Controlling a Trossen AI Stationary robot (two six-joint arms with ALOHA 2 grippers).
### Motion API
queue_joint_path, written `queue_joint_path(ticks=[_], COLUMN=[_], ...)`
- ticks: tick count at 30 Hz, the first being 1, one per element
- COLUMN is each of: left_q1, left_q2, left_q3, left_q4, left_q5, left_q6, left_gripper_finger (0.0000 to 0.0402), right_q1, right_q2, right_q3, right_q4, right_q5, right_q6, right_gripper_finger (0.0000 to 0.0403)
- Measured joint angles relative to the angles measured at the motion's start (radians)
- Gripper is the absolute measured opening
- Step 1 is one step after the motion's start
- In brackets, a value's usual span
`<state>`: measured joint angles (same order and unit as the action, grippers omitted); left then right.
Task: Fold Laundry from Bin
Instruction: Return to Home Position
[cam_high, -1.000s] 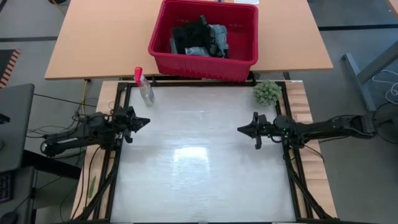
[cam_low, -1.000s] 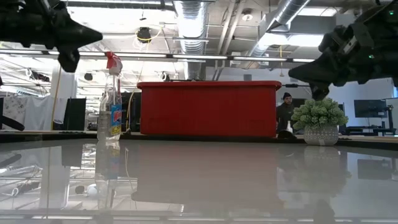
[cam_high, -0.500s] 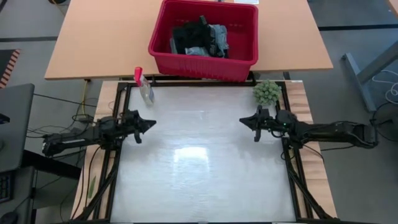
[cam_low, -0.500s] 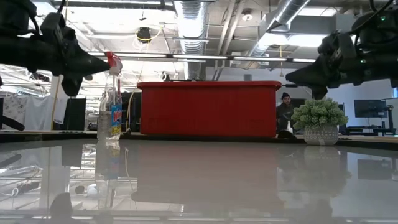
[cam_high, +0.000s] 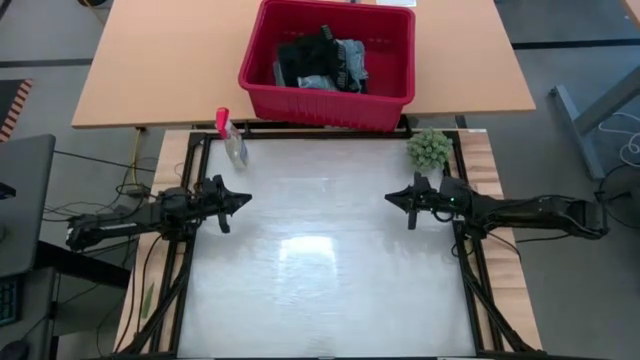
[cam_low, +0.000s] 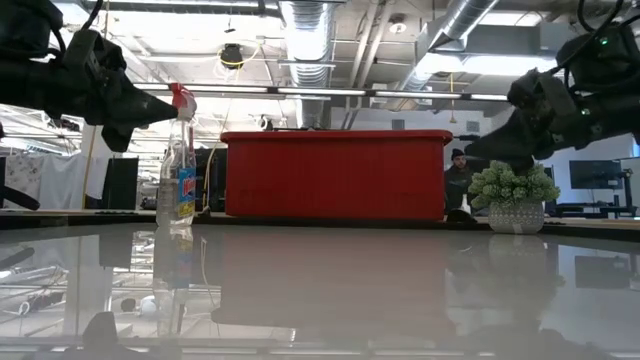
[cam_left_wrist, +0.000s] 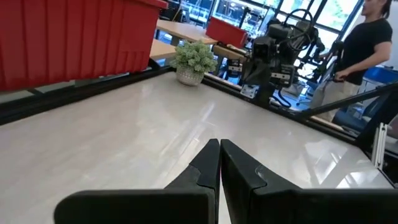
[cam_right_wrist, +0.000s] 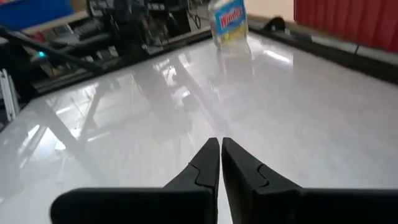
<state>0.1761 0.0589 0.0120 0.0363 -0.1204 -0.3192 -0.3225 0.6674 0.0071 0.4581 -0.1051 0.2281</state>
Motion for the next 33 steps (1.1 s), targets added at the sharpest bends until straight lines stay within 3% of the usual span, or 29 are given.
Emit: queue_joint_path(ticks=[15, 33], left_q1=[0.0, 0.0], left_q2=[0.0, 0.0], left_q3=[0.0, 0.0], left_q4=[0.0, 0.0], left_q5=[0.0, 0.0], left_q6=[-0.003, -0.002], left_gripper_finger=[0.0, 0.0], right_q1=[0.0, 0.0], right_q2=[0.0, 0.0], right_q3=[-0.001, -0.001], right_q4=[-0.17, -0.167], right_q5=[0.0, 0.0], right_q6=[0.001, 0.001], right_gripper_finger=[0.0047, 0.0047])
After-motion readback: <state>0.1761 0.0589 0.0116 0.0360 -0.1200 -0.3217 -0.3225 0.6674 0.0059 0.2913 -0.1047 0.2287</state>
